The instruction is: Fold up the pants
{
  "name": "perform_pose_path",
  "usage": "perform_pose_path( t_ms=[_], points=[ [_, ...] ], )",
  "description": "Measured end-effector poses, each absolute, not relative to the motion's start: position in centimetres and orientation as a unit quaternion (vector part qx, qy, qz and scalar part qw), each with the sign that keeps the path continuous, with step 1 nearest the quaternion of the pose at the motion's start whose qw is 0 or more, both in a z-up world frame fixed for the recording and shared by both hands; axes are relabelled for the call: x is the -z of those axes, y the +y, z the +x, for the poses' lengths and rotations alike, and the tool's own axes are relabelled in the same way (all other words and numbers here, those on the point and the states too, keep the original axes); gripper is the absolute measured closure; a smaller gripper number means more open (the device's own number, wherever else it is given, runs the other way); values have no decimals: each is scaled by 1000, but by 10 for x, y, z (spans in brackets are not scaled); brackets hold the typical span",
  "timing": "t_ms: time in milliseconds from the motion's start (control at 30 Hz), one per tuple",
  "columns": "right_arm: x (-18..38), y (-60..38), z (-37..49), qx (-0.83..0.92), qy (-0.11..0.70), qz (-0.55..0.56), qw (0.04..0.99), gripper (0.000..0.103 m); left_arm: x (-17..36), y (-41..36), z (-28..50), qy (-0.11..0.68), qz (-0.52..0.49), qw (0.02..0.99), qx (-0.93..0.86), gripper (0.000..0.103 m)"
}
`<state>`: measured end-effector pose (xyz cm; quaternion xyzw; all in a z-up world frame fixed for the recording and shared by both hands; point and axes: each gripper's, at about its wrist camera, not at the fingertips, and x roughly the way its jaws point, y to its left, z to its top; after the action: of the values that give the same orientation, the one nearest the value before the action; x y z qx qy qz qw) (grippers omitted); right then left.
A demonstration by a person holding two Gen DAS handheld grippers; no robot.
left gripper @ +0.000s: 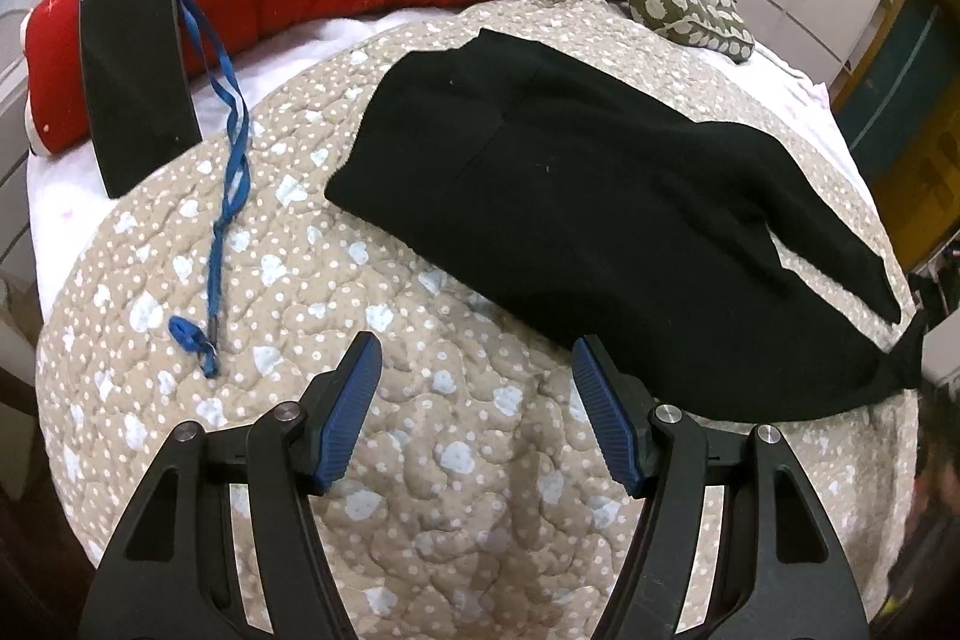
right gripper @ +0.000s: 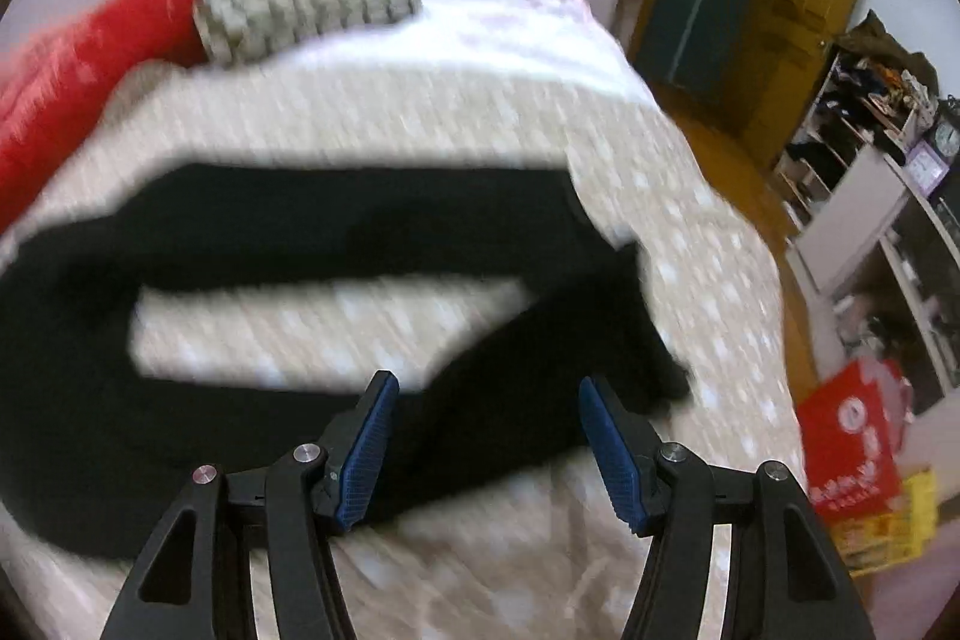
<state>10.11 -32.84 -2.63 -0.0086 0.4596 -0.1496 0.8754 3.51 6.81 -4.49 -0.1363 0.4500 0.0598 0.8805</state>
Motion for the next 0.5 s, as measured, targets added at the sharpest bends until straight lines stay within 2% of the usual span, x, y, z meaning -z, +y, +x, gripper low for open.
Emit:
perform_pose_path(
  t_ms=[233,367,500],
  points=[
    [51,-385,7,154,449,110,873,42,50,83,37,442,-187,874,-71,37],
    [53,-399,-7,120,426,201,874,42,52,90,38,432,-225,871,-72,37],
    [61,-394,-2,113,423,222,871,41,62,92,55,449,-259,853,-57,37]
  ],
)
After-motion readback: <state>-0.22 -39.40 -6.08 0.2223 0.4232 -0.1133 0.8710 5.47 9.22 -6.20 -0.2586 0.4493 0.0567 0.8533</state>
